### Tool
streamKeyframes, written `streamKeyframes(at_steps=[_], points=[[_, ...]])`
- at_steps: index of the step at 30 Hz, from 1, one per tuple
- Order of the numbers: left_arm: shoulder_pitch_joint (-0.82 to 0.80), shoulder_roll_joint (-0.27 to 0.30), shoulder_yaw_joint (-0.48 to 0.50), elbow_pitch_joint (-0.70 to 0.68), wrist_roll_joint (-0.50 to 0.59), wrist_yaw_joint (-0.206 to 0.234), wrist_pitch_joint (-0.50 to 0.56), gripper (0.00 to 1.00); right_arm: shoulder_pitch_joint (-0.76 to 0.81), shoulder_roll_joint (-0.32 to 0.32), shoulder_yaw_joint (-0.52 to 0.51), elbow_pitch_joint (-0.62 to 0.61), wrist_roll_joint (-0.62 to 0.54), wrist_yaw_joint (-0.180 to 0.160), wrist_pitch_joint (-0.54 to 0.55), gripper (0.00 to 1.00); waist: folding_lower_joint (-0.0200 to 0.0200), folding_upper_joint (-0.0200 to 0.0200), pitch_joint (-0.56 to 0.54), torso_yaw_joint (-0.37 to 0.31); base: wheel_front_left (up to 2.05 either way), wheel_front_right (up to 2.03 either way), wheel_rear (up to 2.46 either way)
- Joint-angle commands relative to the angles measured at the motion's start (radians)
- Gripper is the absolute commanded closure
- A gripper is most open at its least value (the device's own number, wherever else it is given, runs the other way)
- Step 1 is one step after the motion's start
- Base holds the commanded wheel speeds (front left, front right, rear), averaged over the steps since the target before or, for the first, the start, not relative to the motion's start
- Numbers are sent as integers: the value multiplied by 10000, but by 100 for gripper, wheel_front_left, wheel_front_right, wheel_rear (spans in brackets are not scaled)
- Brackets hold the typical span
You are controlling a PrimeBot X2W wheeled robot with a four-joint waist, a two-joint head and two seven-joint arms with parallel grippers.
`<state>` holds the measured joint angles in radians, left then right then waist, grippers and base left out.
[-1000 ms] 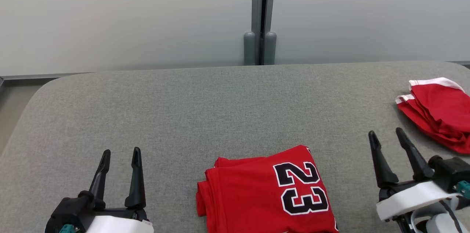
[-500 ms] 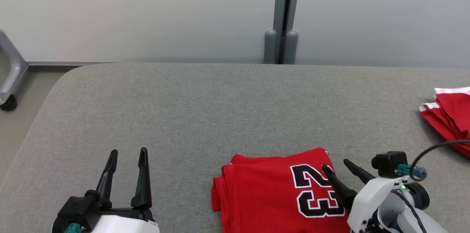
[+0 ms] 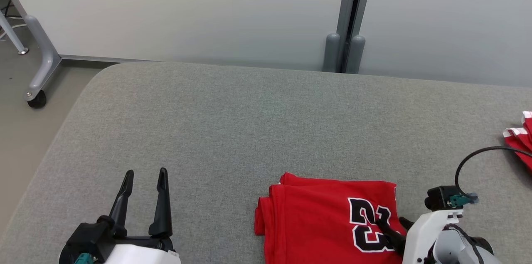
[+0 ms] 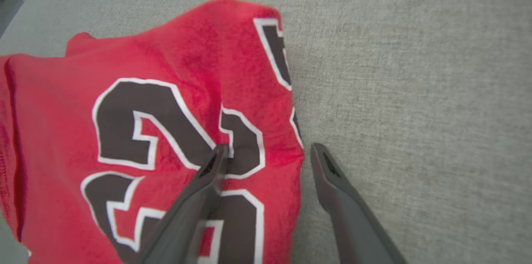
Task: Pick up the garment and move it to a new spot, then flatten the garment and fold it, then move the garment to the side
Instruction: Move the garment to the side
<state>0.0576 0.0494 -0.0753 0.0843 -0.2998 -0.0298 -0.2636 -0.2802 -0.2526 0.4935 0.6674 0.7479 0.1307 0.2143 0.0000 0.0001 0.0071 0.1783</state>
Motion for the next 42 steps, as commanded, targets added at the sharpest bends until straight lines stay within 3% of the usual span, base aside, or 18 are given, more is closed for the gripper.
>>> streamKeyframes(at_steps=[1, 4, 5, 6, 7, 8, 15, 31, 42], points=[[-137, 30, 8, 1, 48, 10, -6, 0, 289, 69, 135, 371, -17, 2, 413, 0, 0, -1, 19, 15, 0, 0, 0], [-161, 33, 2, -5, 84, 33, -6, 0, 239, 206, 88, 428, -13, 2, 526, 0, 0, -1, 55, 19, 0, 0, 0], [-168, 30, 12, -9, 93, 31, -6, 0, 200, 221, 86, 360, -8, 2, 456, 12, 0, -1, 61, 10, 0, 0, 0], [-171, 30, 27, -10, 98, 34, -6, 0, 145, 217, 51, 290, -2, 2, 326, 55, 0, -1, 63, -5, 0, 0, 0], [-177, 31, 38, -9, 94, 35, -6, 0, 100, 186, 45, 214, -24, 2, 232, 89, 0, -1, 59, -27, 0, 0, 0], [-178, 31, 38, -4, 98, 27, -6, 0, 48, 147, 47, 136, -52, 2, 120, 100, 0, -1, 48, -57, 0, 0, 0], [-184, 30, -50, -100, 114, -72, -6, 0, -496, -221, 204, -587, -148, 1, -524, 100, 0, -1, -9, -632, 0, 0, 0], [-742, 28, -517, -478, 290, -111, 0, 0, -2082, -1146, 941, -1741, -530, 1, -254, 100, 0, -1, 613, -3639, 0, 0, 0], [-1980, 71, -920, -256, 894, -362, -1, 0, -4222, -1773, 1243, -1702, -102, 1, -761, 100, 0, -1, 2182, -4902, 0, 0, 0]])
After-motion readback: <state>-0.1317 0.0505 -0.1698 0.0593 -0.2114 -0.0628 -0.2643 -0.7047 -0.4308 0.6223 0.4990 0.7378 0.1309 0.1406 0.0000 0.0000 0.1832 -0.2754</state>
